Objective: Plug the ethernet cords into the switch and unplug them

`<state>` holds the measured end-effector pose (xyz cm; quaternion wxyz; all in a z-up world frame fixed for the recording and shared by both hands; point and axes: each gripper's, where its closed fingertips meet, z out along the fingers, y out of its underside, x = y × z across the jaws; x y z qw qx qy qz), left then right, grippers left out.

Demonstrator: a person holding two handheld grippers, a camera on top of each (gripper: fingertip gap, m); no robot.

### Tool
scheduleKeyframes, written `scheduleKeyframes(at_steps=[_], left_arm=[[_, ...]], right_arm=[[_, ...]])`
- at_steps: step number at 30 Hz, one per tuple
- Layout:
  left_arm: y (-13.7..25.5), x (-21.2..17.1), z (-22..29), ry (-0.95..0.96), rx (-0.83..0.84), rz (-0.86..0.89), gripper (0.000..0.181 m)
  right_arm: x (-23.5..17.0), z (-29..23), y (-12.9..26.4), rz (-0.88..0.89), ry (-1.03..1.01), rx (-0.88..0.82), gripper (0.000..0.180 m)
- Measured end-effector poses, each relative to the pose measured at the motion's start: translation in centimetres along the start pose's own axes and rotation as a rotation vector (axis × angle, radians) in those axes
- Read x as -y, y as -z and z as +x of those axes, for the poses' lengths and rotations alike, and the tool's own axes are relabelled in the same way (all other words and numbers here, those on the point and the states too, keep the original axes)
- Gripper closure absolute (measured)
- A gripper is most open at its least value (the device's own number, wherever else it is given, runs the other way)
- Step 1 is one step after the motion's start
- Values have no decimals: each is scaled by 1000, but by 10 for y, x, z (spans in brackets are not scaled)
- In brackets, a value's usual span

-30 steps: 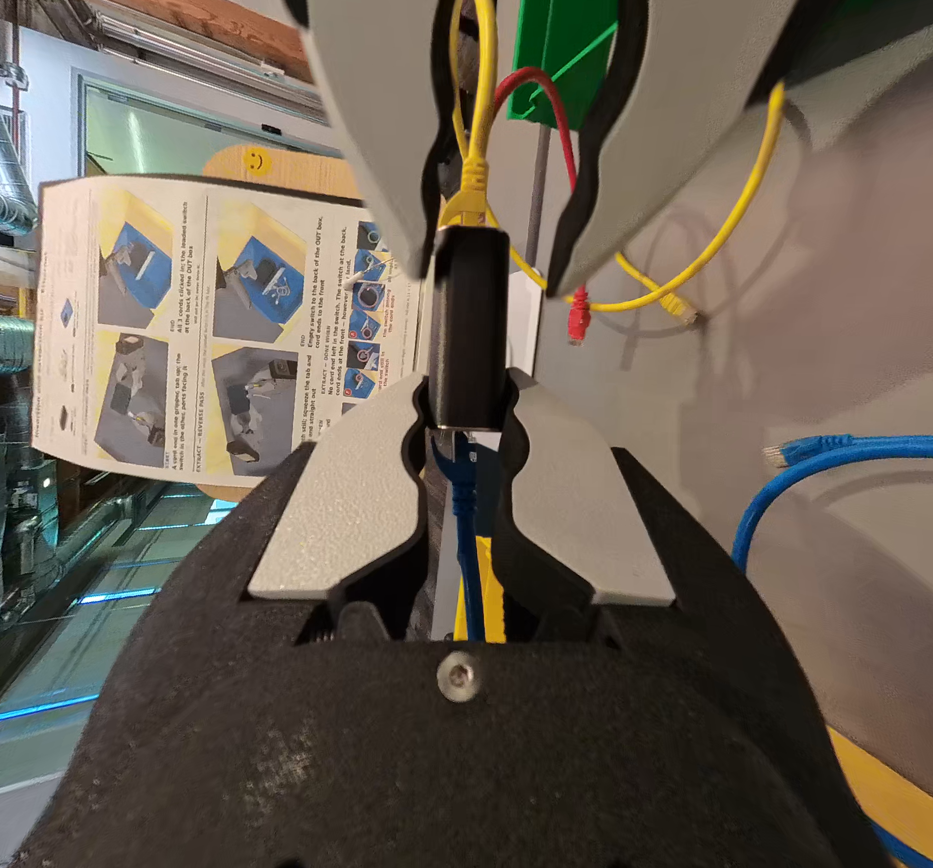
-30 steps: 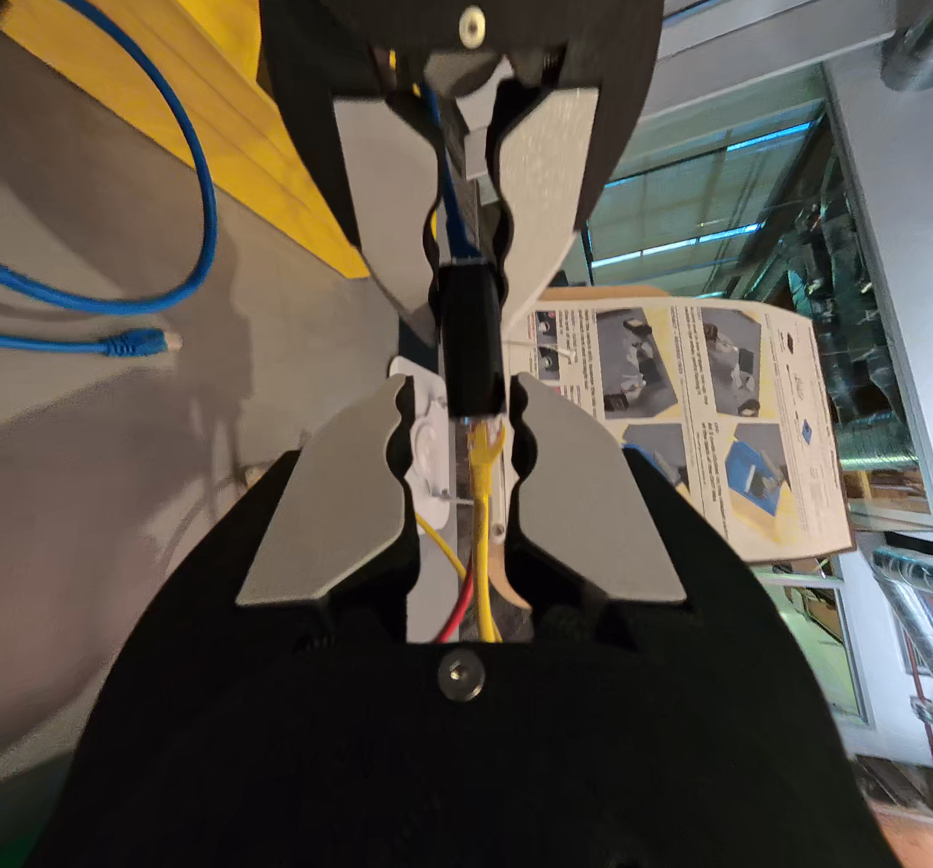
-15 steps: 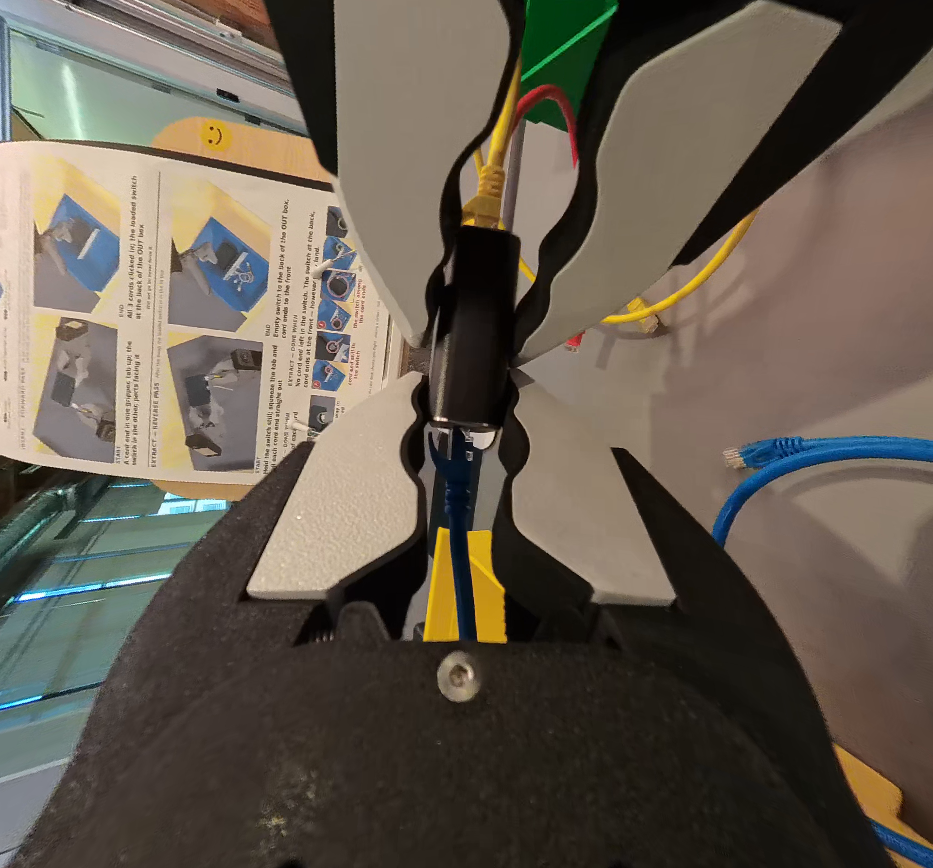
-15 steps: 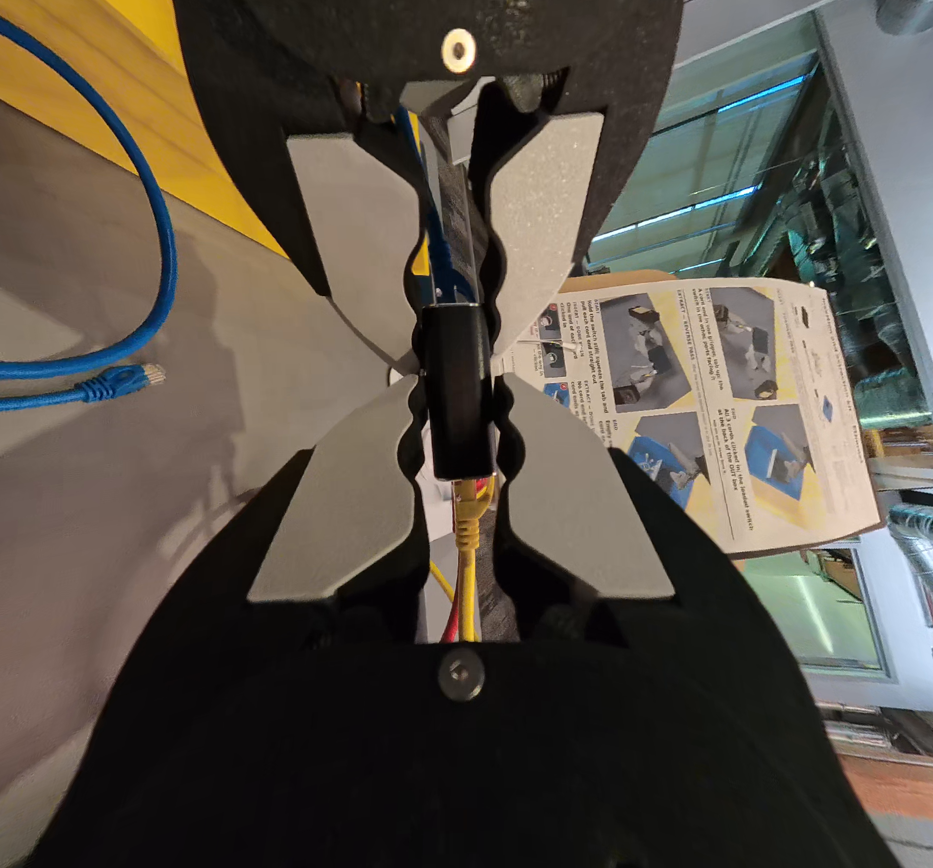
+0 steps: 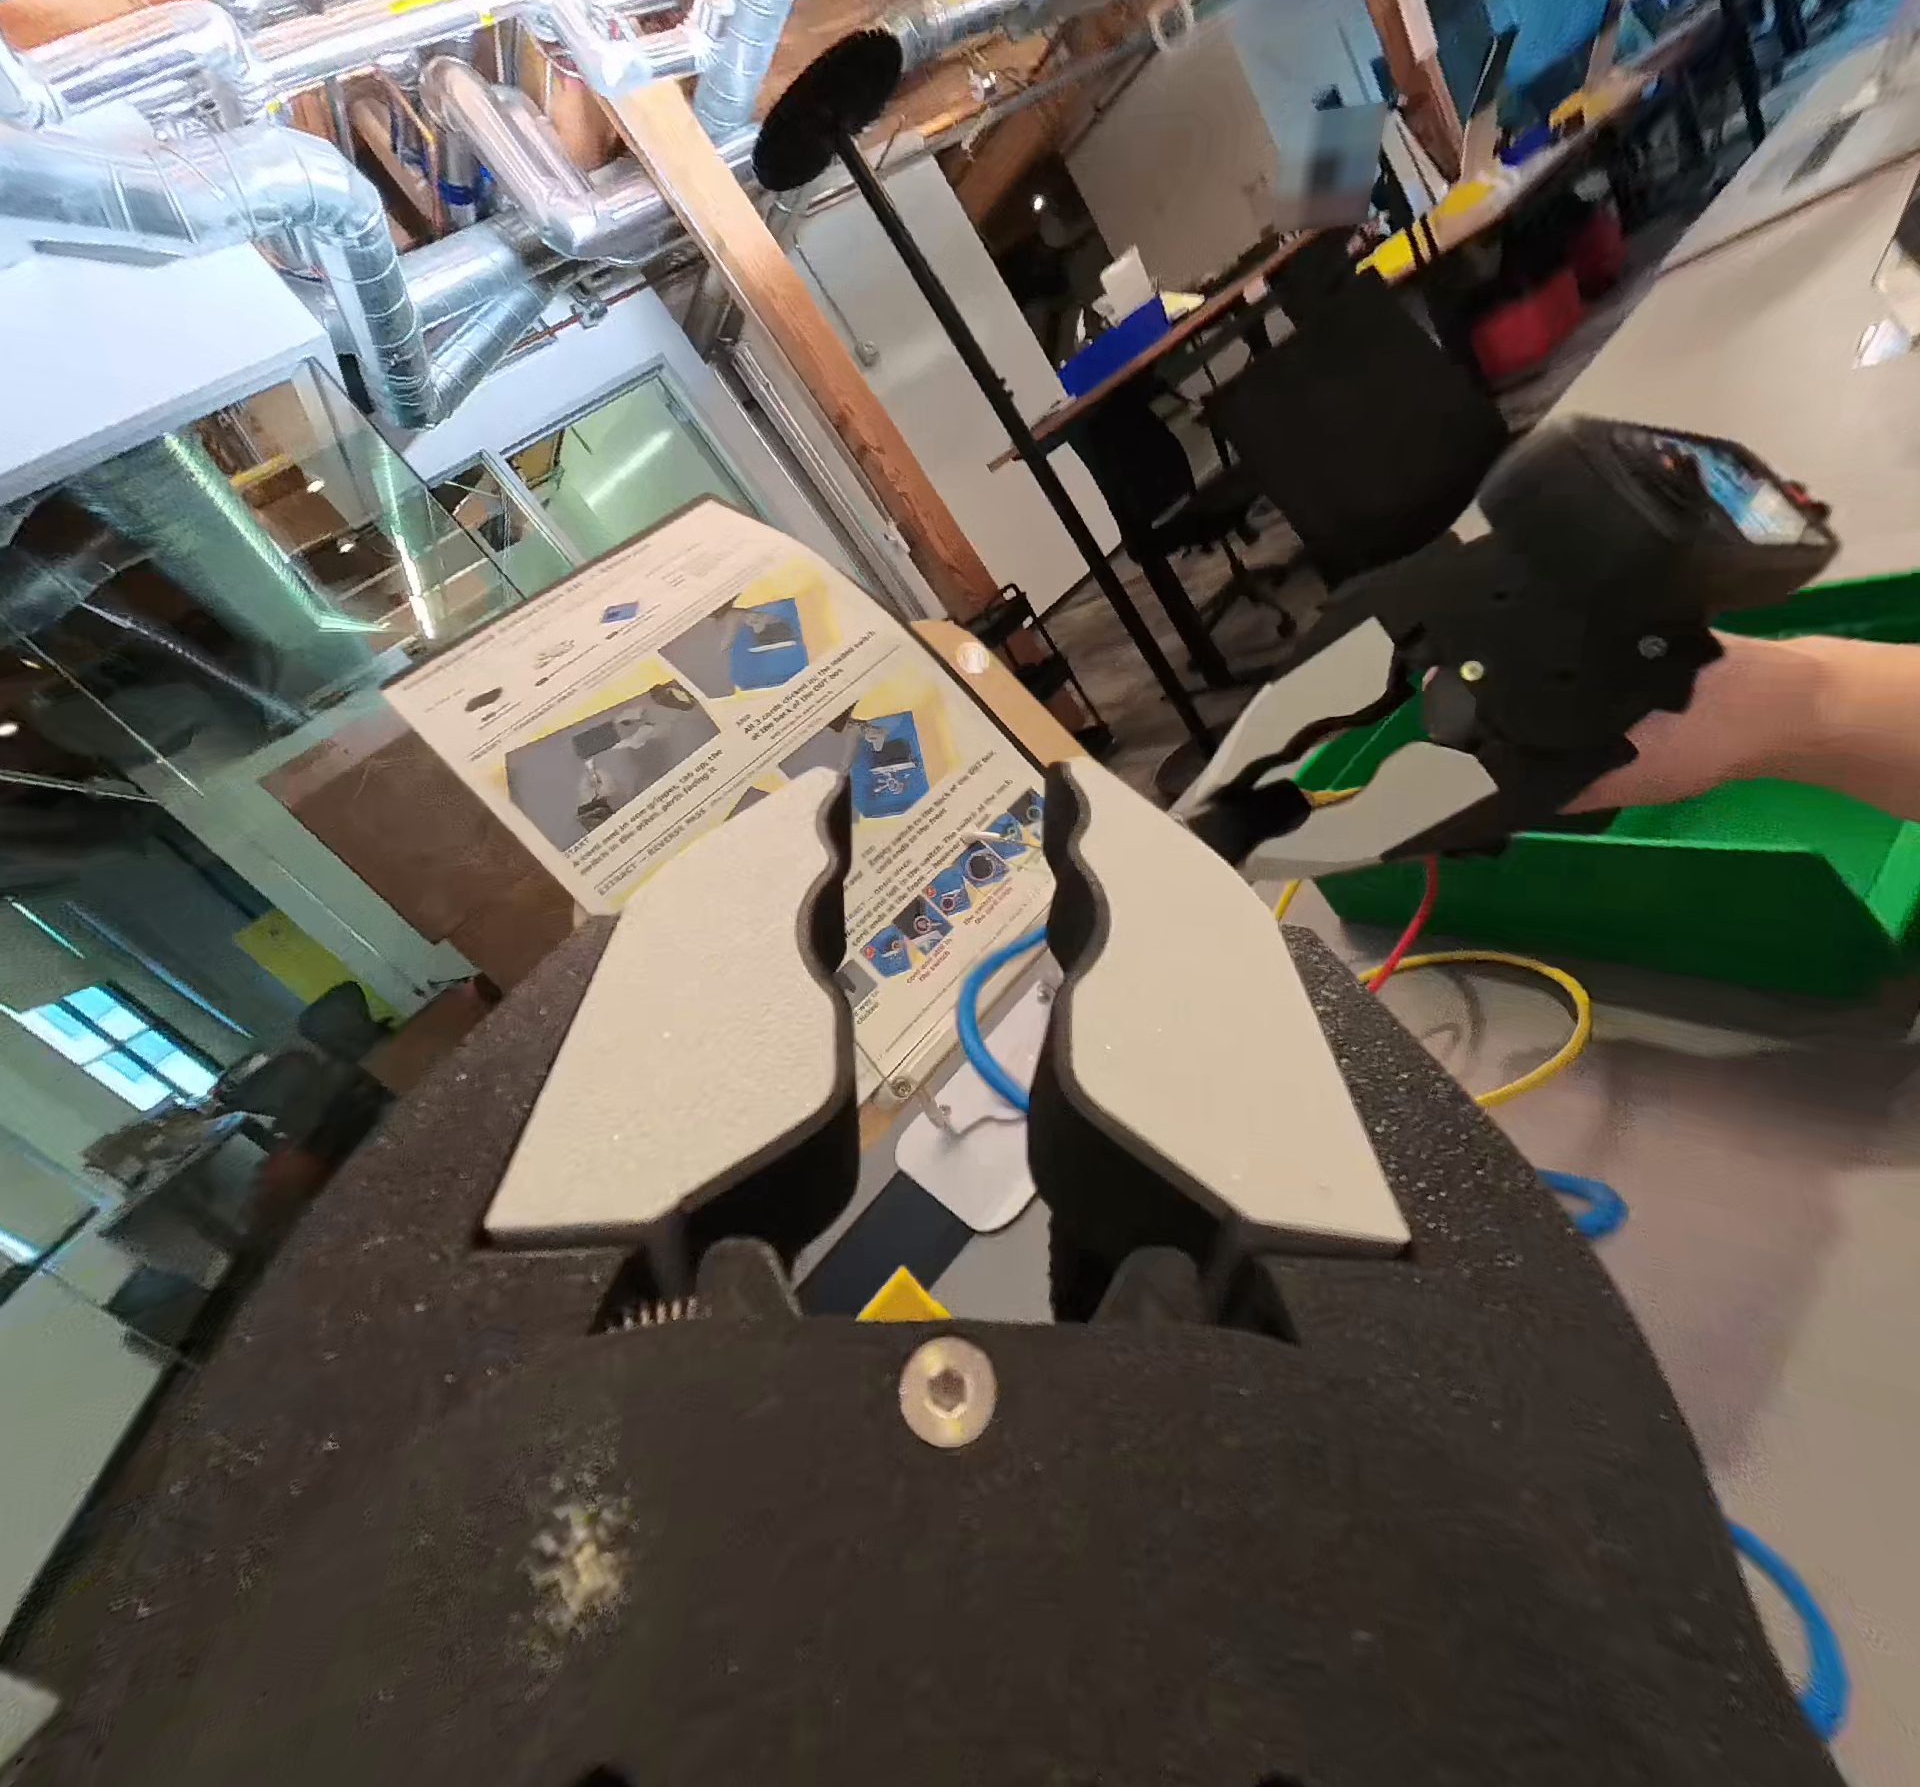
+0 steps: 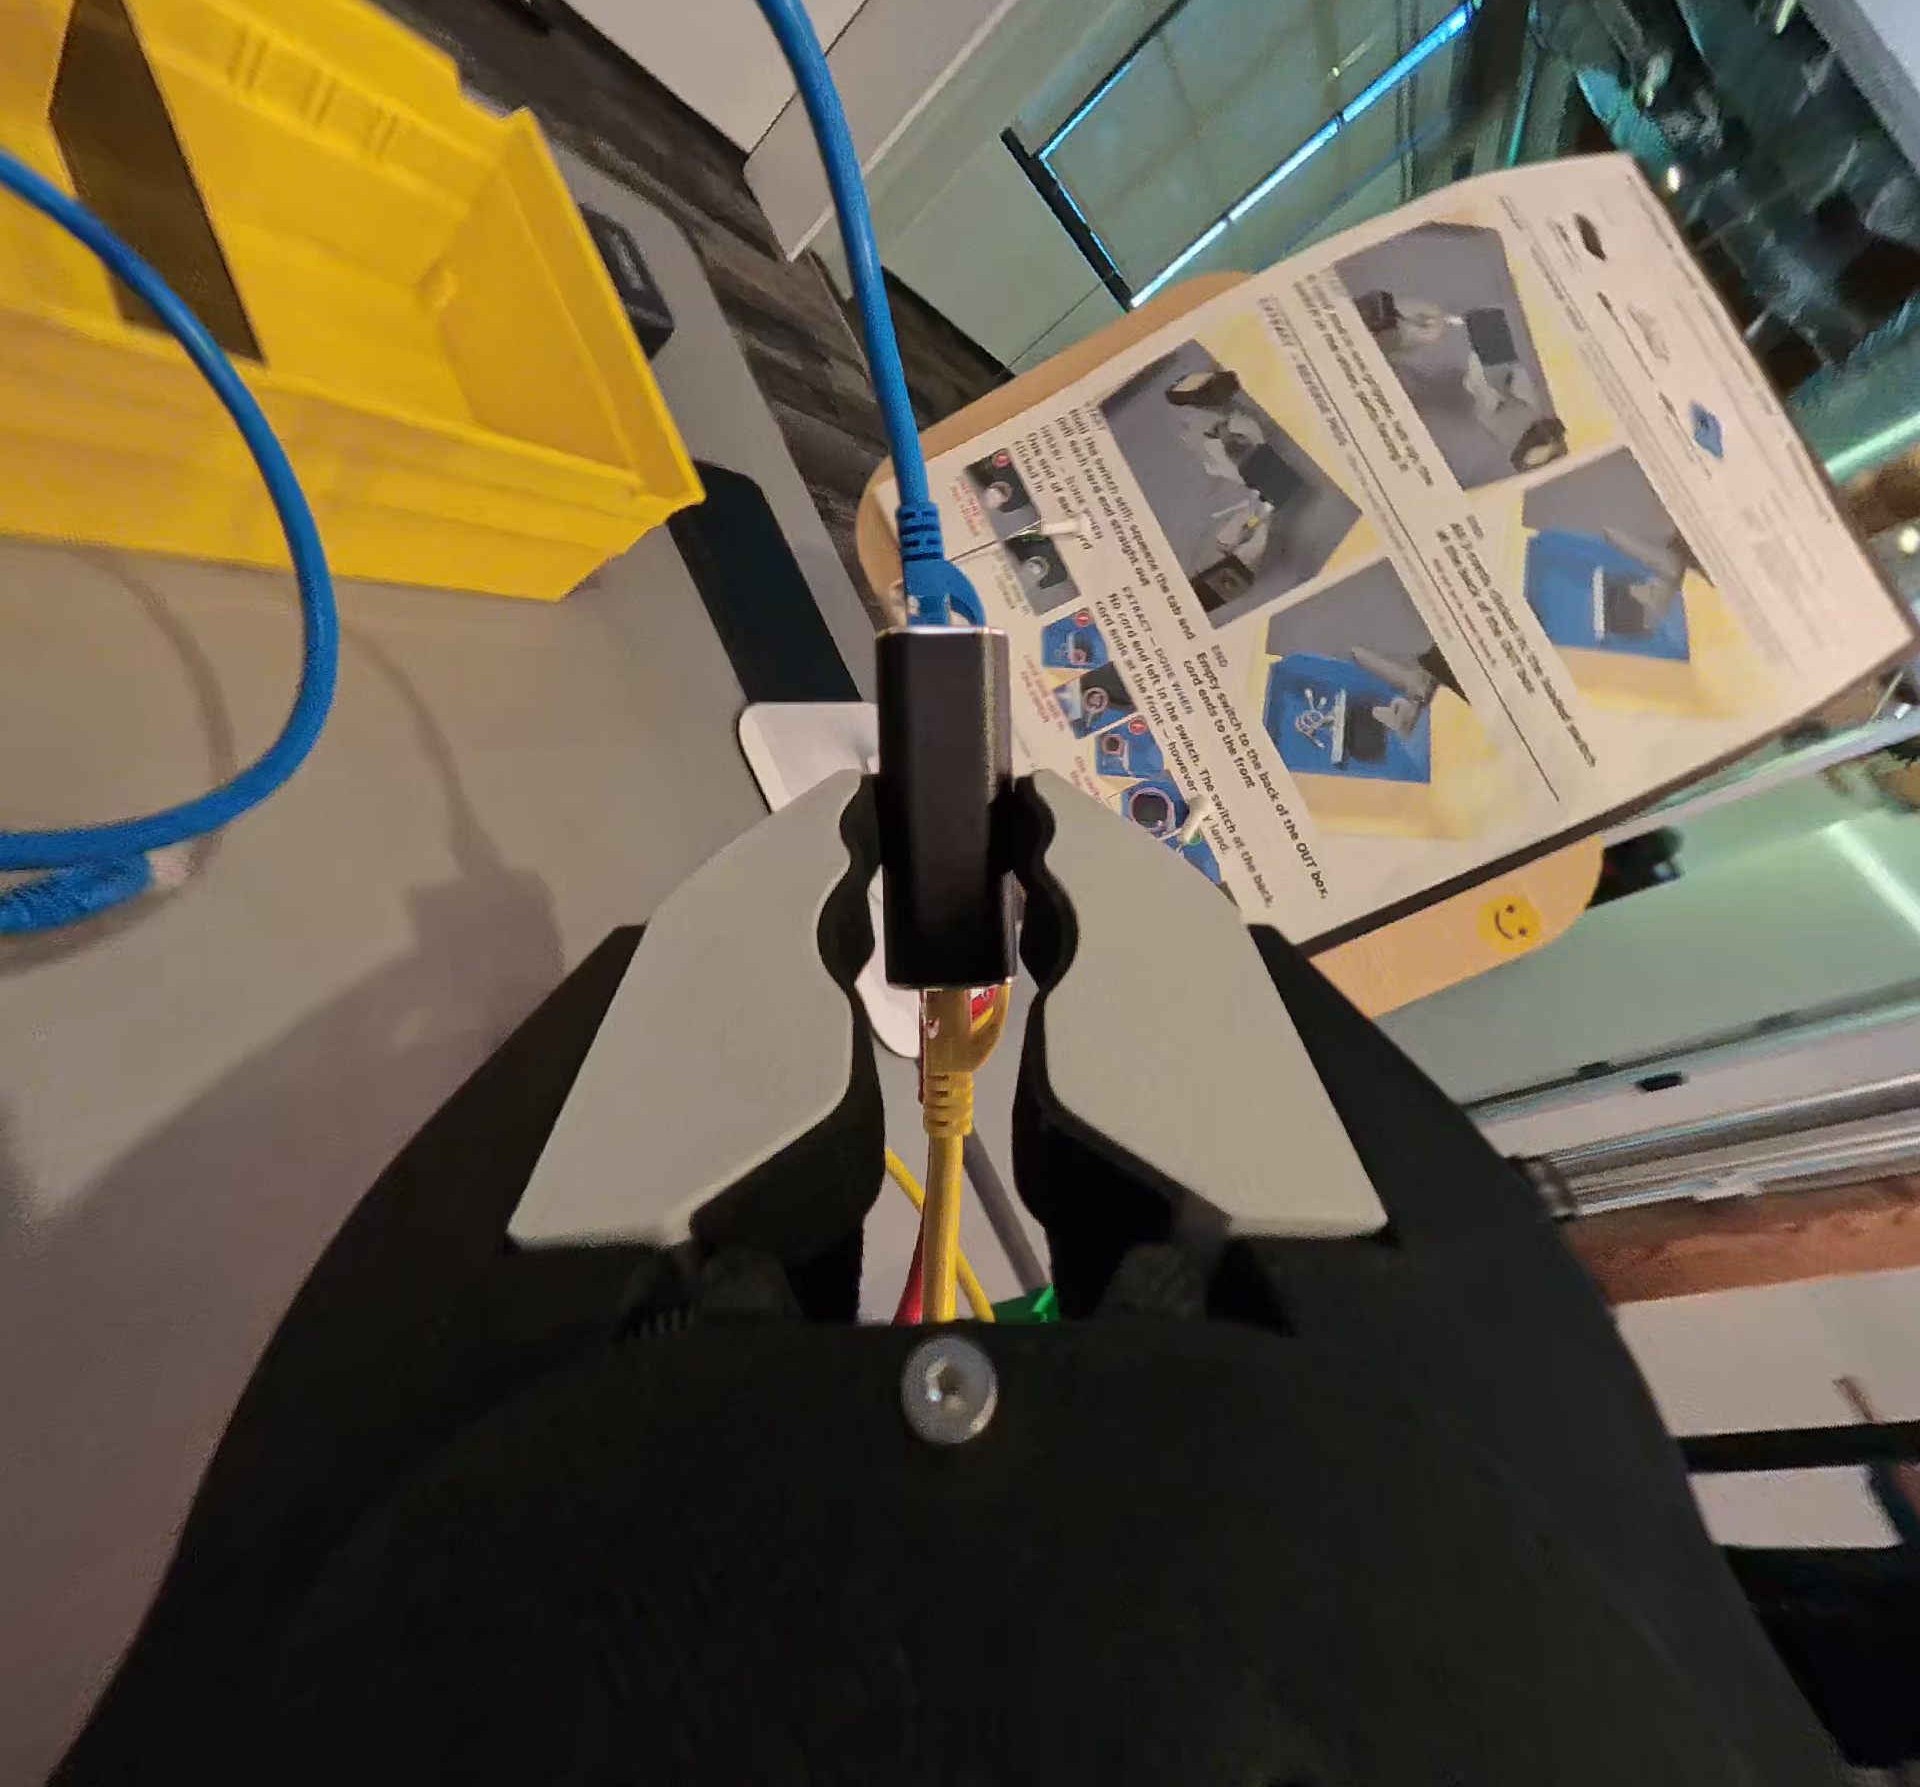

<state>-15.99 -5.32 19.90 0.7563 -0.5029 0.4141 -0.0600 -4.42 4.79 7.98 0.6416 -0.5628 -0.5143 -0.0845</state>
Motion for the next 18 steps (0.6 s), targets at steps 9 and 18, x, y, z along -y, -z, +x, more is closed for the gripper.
scheduleKeyframes(at_steps=[9,18], left_arm=[[10,-15,-29,90,51,-21,145],[11,-8,-26,112,41,8,141]], right_arm=[[76,146,25,15,-185,-49,154],[87,297,80,-176,-271,-218,154]])
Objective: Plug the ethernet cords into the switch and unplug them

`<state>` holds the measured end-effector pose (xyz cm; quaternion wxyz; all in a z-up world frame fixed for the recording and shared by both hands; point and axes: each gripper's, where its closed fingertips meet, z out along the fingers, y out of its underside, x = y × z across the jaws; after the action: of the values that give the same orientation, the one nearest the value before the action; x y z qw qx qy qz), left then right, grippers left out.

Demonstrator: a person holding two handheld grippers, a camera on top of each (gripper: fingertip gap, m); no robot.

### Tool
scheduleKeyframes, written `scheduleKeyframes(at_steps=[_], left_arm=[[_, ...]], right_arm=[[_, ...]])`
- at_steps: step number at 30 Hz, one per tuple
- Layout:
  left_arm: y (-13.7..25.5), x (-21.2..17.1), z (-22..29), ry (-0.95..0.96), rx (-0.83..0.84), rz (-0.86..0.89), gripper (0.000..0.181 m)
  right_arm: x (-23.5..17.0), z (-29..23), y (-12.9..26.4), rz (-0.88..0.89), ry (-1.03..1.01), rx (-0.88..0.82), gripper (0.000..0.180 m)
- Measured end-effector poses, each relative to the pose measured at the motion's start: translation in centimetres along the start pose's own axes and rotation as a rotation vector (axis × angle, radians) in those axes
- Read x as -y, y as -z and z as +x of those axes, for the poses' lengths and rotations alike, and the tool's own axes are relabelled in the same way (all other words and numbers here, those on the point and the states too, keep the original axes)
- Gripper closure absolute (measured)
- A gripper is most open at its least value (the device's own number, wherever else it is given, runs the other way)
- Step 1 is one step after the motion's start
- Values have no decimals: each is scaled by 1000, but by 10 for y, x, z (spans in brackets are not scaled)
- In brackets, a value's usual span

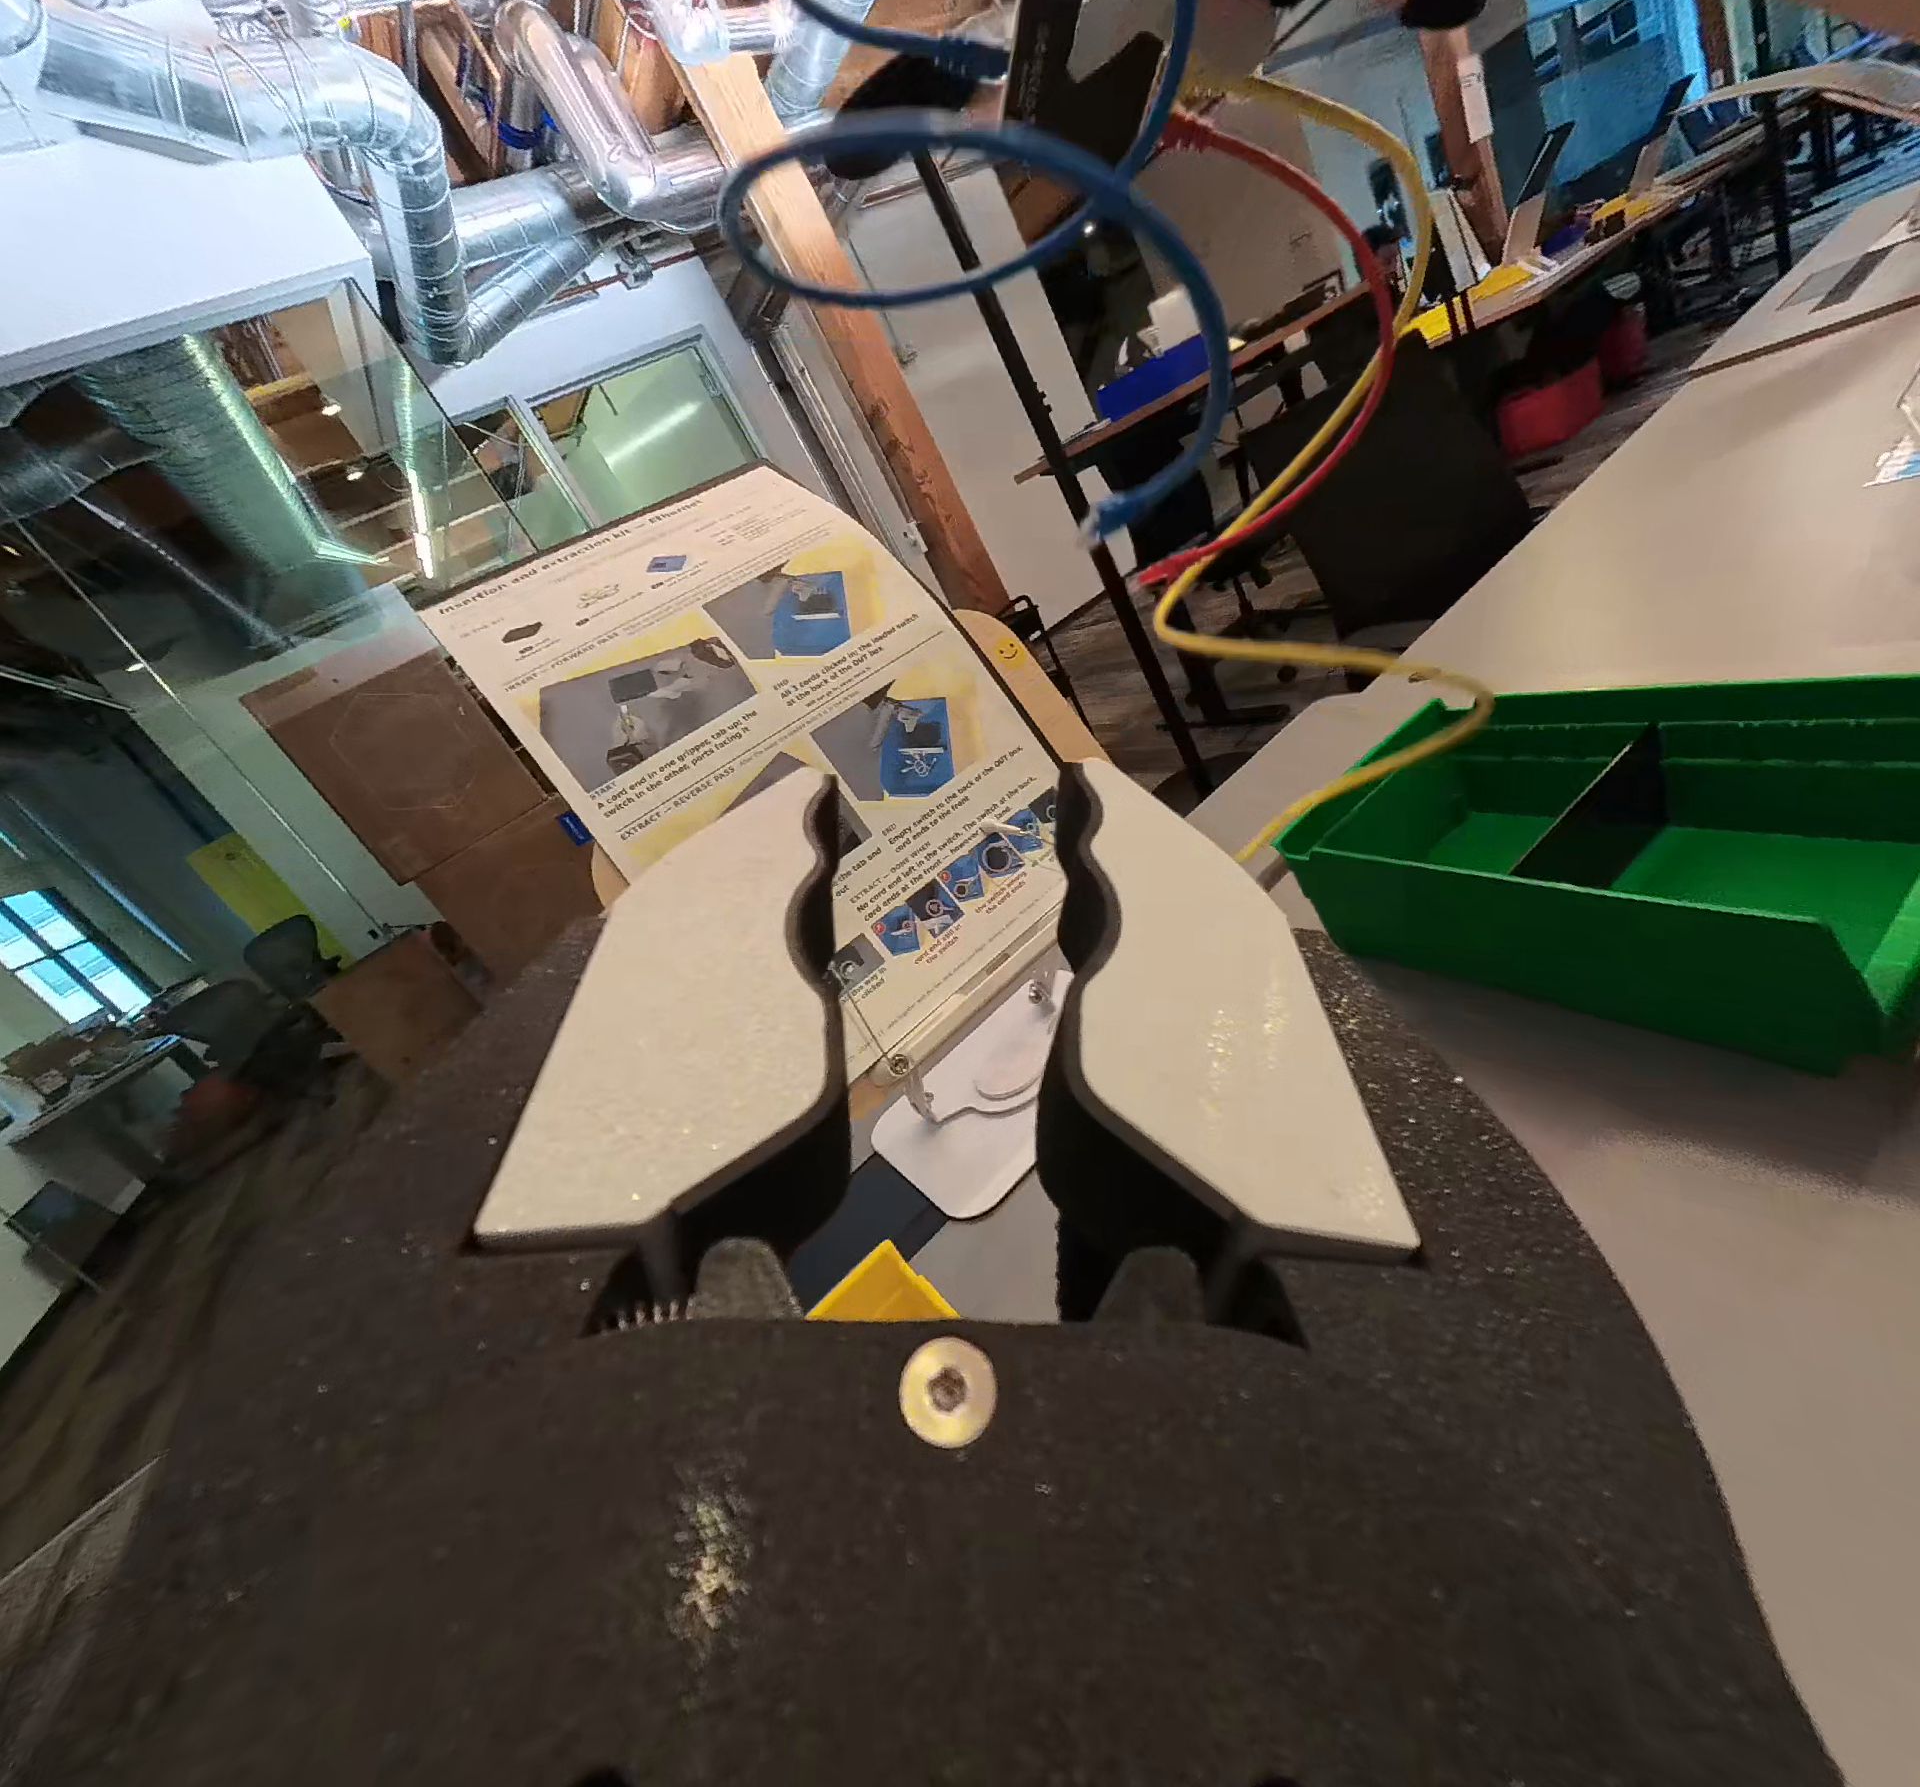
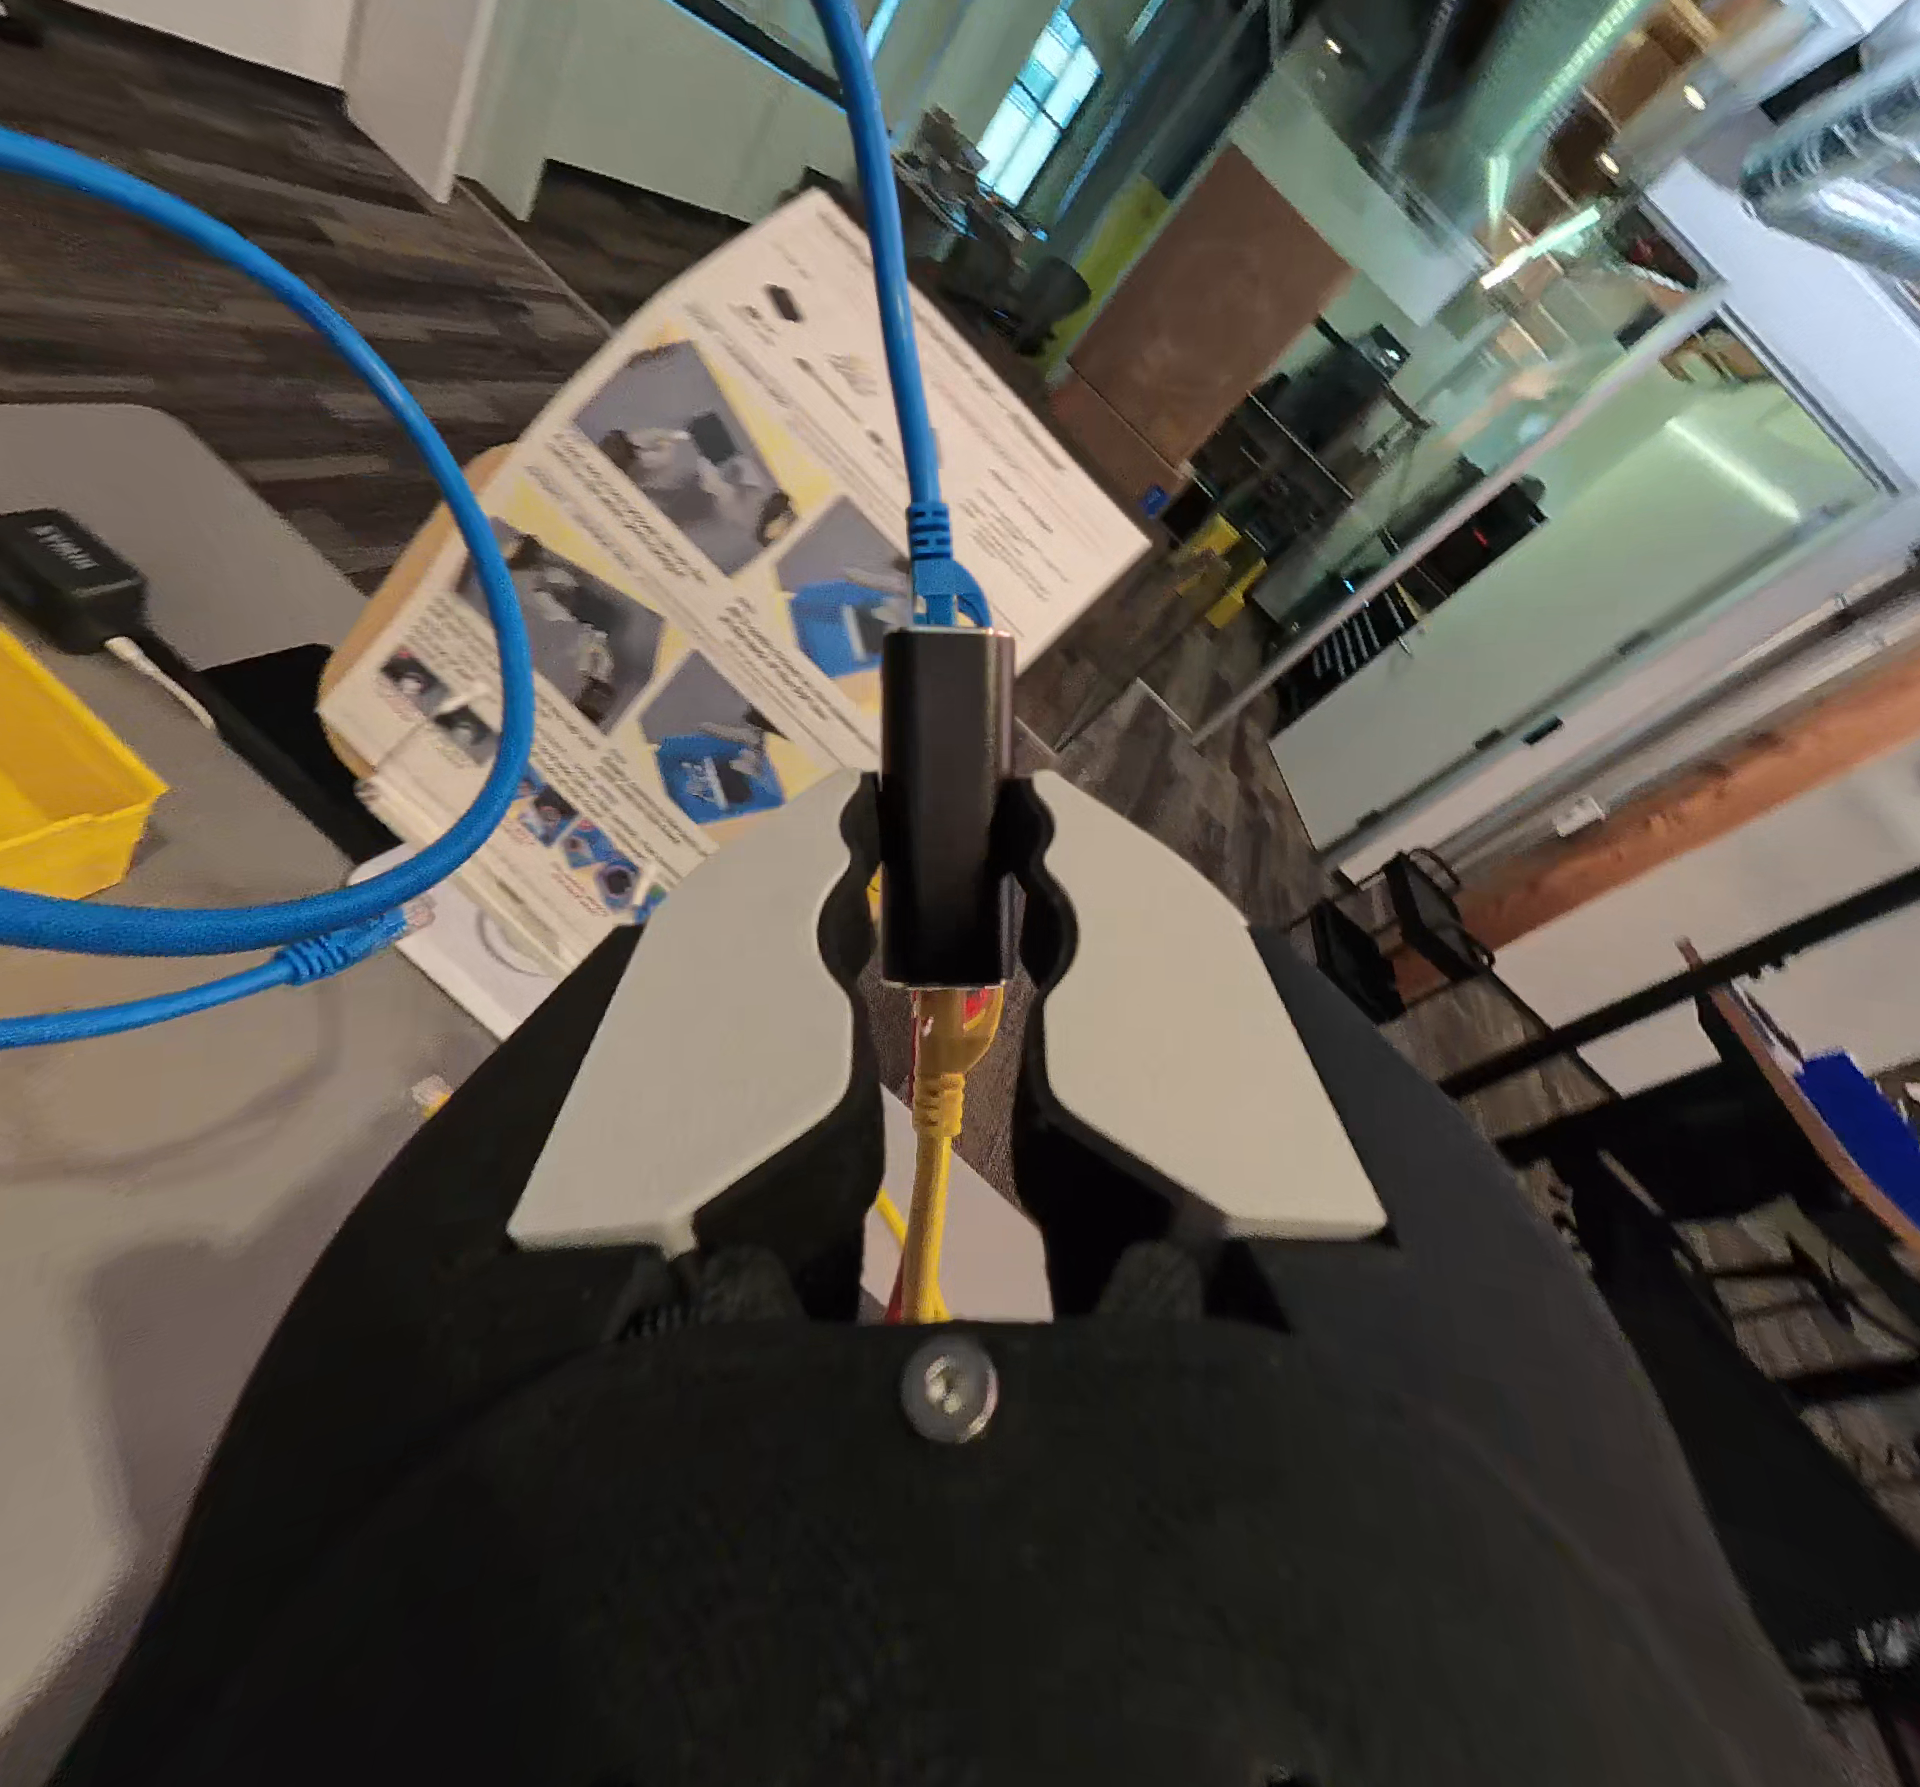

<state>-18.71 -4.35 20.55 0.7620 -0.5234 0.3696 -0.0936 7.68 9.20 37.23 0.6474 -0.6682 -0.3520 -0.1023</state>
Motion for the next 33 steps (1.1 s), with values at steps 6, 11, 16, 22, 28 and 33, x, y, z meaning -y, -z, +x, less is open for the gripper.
scheduleKeyframes(at_steps=[6,11,16,22,28,33], left_arm=[[-2,-2,4,4,-20,-19,141],[-8,-10,7,-2,-30,-57,141],[-14,-16,12,-24,-43,-91,141],[-23,-27,19,-55,-62,-142,141],[-29,-31,27,-55,-85,-166,139],[-30,-33,26,-46,-87,-171,139]], right_arm=[[-61,44,4,-121,-109,-37,154],[-138,40,-6,-229,-216,27,154],[-210,24,-19,-300,-381,132,154],[-234,11,-35,-184,-563,231,154],[-282,-18,-41,-181,-565,388,154],[-340,-32,-33,-242,-657,450,154]])
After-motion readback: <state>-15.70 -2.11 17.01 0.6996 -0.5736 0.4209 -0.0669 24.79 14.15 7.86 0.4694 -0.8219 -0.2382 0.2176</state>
